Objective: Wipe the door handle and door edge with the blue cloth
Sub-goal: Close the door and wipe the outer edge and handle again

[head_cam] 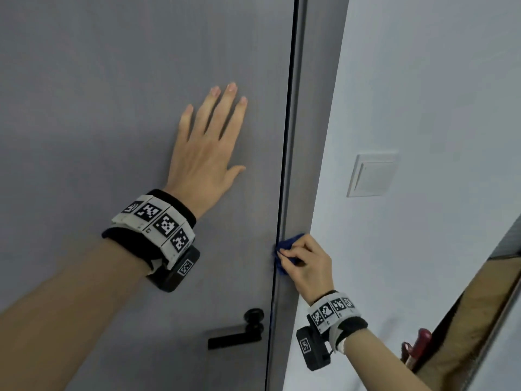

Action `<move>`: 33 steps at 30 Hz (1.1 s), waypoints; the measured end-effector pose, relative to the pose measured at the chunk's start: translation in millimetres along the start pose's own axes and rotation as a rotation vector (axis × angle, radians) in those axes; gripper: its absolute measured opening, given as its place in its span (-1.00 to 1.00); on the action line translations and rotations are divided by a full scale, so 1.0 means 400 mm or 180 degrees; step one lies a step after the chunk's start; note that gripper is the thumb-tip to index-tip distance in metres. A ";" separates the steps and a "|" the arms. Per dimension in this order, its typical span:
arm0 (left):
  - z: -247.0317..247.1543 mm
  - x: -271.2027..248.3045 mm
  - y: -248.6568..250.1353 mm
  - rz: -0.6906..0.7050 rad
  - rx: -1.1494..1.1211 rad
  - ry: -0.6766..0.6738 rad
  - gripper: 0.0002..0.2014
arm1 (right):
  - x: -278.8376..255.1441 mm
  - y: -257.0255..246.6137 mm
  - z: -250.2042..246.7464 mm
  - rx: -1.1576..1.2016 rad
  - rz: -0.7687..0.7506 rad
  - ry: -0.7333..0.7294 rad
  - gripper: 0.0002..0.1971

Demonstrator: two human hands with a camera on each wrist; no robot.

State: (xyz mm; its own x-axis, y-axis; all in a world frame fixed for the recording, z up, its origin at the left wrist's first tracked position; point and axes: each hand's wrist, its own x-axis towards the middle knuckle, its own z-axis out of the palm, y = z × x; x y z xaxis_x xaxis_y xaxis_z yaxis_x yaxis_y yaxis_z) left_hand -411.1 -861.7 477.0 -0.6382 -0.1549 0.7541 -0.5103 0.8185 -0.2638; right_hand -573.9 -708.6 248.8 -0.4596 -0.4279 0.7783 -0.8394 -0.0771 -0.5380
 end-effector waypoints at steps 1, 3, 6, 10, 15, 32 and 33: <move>0.010 -0.017 0.001 -0.0008 -0.0027 -0.0004 0.07 | -0.037 0.022 0.015 0.0006 0.0141 -0.0058 -0.90; 0.025 -0.045 0.003 0.0013 -0.0046 -0.0046 0.05 | -0.096 0.050 0.037 -0.0034 0.0341 -0.0182 -0.86; 0.036 -0.074 0.009 0.0009 -0.0062 -0.0132 0.02 | -0.160 0.076 0.053 -0.0192 0.0742 -0.0538 -0.87; 0.040 -0.111 0.029 0.0021 -0.0269 -0.0228 -0.02 | -0.184 0.059 0.022 -0.0263 0.1230 -0.0745 -0.87; 0.047 -0.159 0.041 0.0198 -0.0589 -0.0372 -0.23 | -0.090 -0.052 -0.052 0.0097 0.0800 -0.0197 -0.83; -0.205 -0.045 -0.043 -0.0219 -0.1328 -0.0609 -0.61 | 0.316 -0.394 -0.264 0.0465 0.0365 0.0031 -0.86; -0.215 -0.038 -0.046 -0.0261 -0.1328 -0.0616 -0.60 | 0.327 -0.405 -0.269 0.0481 0.0353 0.0045 -0.86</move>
State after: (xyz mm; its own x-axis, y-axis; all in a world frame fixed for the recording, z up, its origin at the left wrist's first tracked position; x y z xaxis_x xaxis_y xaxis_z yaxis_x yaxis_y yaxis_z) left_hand -342.3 -826.8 522.2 -0.7214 -0.2962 0.6260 -0.3134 0.9457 0.0863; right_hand -529.1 -655.1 472.6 -0.5519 -0.4287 0.7153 -0.7307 -0.1648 -0.6625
